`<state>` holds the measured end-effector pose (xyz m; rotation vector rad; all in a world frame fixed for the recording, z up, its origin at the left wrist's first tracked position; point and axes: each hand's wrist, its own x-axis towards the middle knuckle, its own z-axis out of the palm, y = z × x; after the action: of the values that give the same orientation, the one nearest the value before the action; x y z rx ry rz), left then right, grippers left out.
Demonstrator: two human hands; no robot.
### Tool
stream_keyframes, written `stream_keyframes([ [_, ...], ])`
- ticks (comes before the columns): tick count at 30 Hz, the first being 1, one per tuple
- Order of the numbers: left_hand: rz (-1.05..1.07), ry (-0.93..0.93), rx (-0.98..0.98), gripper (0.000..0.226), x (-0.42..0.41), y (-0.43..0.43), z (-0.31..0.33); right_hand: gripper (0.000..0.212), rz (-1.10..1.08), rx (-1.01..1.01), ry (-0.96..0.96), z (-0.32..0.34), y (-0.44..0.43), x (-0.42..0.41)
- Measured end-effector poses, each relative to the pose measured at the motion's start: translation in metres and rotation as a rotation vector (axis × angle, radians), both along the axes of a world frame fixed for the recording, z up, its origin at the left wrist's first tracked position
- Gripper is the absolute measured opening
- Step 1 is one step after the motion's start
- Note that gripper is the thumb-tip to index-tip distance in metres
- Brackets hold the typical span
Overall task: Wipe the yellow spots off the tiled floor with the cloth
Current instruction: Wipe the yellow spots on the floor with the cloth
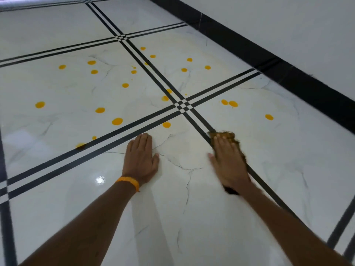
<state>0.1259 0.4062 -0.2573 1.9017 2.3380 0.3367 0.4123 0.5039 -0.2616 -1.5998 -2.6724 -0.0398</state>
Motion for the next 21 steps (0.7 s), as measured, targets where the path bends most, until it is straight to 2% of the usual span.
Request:
stream_keyframes([
  [2,0.057,-0.019,0.017,0.078,-0.001,0.01,0.0,0.084,-0.216,-0.007,0.044,0.003,0.038,0.015],
  [4,0.078,0.004,0.043,0.079,0.003,0.014,-0.008,0.087,-0.327,-0.003,0.092,0.0,0.069,0.001],
  [7,0.085,-0.007,-0.017,0.081,0.002,0.017,-0.014,0.085,-0.067,-0.032,0.093,-0.002,0.053,-0.05],
  [10,0.089,0.008,-0.034,0.08,0.002,0.018,-0.01,0.077,0.183,-0.093,0.071,0.0,0.03,-0.035],
  [11,0.085,0.001,-0.061,0.079,0.003,0.019,-0.006,0.076,0.176,-0.089,0.063,0.004,0.041,-0.018],
  [13,0.094,-0.005,-0.075,0.078,0.005,0.018,-0.004,0.079,-0.025,-0.063,0.036,0.009,0.072,0.013],
  [16,0.088,-0.027,-0.088,0.077,0.003,0.02,-0.004,0.082,-0.299,-0.079,0.074,0.015,0.117,0.004],
  [18,0.085,-0.055,-0.083,0.076,0.002,0.018,-0.004,0.08,-0.26,-0.084,0.101,0.016,0.106,-0.02],
  [21,0.095,-0.082,-0.044,0.075,0.0,0.02,-0.005,0.072,0.014,-0.045,0.062,0.0,0.078,-0.027],
])
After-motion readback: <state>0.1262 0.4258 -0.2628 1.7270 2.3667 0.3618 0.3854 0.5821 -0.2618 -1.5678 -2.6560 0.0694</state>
